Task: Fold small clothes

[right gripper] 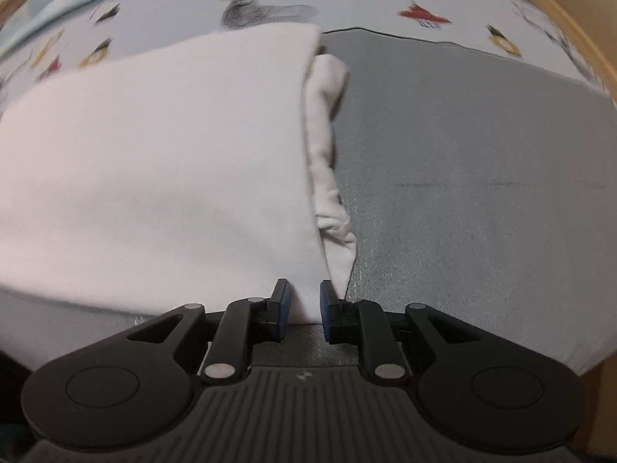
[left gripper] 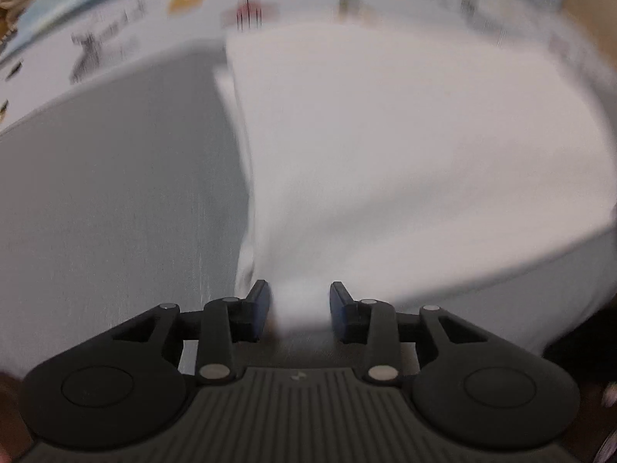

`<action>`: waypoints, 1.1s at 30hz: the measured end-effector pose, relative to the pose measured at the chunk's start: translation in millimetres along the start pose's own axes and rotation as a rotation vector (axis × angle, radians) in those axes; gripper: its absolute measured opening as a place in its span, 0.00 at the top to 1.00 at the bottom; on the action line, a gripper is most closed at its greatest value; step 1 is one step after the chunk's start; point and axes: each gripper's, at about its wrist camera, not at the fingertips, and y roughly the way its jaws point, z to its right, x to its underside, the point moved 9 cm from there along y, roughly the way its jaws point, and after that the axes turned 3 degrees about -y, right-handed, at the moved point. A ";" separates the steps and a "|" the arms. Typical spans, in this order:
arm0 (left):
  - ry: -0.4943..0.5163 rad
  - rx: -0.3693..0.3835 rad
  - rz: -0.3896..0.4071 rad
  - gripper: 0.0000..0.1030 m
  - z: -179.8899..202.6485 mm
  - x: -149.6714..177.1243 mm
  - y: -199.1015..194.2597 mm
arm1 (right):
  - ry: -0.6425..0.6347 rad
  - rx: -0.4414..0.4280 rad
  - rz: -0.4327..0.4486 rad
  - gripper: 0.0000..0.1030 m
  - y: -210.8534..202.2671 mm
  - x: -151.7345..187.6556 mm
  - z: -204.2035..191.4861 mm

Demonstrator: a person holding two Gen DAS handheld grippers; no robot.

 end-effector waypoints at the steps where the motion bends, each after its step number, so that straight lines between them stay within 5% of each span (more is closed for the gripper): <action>1: 0.022 -0.017 0.022 0.61 2.5 -1.7 -3.3 | 0.009 0.009 0.012 0.83 -5.2 -2.5 0.0; 8: 0.029 -0.060 0.143 0.56 12.8 -10.9 -31.6 | 0.071 -0.009 0.240 0.55 -70.3 -20.9 -3.0; 14: -0.002 -0.068 0.160 0.56 5.0 -15.1 -32.6 | 0.126 -0.041 0.310 0.55 -93.2 -17.6 -8.6; 21: 0.007 -0.090 0.212 0.56 -5.2 -18.1 -62.3 | 0.138 0.046 0.371 0.54 -103.3 -19.7 -6.7; 23: 0.086 -0.127 0.274 0.55 -5.9 -27.0 -88.0 | 0.143 0.060 0.369 0.54 -103.4 -19.6 -5.5; 27: 0.221 -0.181 0.489 0.32 -21.7 -46.3 -152.1 | 0.143 0.074 0.338 0.54 -99.7 -16.1 -8.6; 31: 0.206 -0.179 0.615 0.32 -53.6 -58.1 -179.0 | 0.134 0.082 0.312 0.54 -94.7 -13.7 -13.1; 33: 0.095 -0.166 0.625 0.32 -73.6 -61.1 -176.6 | 0.130 0.087 0.304 0.54 -92.9 -13.2 -15.5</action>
